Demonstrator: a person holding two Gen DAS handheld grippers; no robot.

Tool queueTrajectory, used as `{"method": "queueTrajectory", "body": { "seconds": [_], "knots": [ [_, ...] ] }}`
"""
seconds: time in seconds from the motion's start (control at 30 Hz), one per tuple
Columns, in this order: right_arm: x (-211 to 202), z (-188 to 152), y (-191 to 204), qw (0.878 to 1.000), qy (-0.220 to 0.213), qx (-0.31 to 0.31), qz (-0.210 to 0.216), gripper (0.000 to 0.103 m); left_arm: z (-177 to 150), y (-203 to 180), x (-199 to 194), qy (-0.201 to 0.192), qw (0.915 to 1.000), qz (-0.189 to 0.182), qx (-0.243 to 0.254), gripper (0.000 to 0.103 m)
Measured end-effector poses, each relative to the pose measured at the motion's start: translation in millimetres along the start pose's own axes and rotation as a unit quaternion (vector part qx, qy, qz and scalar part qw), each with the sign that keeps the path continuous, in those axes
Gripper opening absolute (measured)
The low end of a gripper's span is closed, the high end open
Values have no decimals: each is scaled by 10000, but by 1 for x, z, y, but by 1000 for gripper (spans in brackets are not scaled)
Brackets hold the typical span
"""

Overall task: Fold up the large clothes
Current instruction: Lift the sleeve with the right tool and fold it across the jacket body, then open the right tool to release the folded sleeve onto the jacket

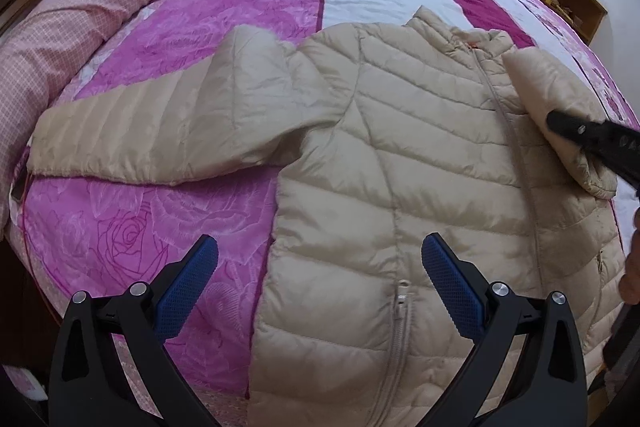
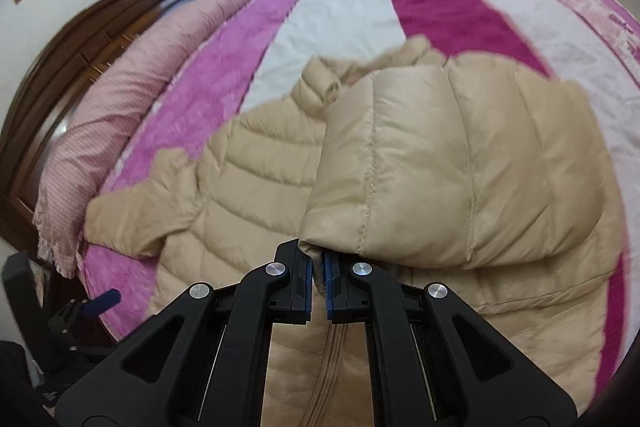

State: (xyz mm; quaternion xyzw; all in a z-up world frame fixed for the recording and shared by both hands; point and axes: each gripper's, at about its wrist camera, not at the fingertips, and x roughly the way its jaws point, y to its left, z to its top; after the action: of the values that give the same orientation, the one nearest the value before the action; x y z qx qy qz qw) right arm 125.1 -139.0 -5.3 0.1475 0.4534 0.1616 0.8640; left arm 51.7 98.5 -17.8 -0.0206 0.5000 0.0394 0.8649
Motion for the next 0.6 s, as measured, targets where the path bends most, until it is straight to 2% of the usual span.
{"method": "queueTrajectory", "body": {
  "seconds": [0.33,0.5,0.6],
  "knots": [
    [40,-14,-2,9989,409,54,-234,14,-3,15,7,76,9998,15,-177,98],
    [41,-16,2,9989,439,137,-4,46,-3,16,6,61,9998,21,-208,98],
    [32,-18,9,9990,428,122,13,55,-4,15,4,37,9998,24,-190,98]
  ]
}}
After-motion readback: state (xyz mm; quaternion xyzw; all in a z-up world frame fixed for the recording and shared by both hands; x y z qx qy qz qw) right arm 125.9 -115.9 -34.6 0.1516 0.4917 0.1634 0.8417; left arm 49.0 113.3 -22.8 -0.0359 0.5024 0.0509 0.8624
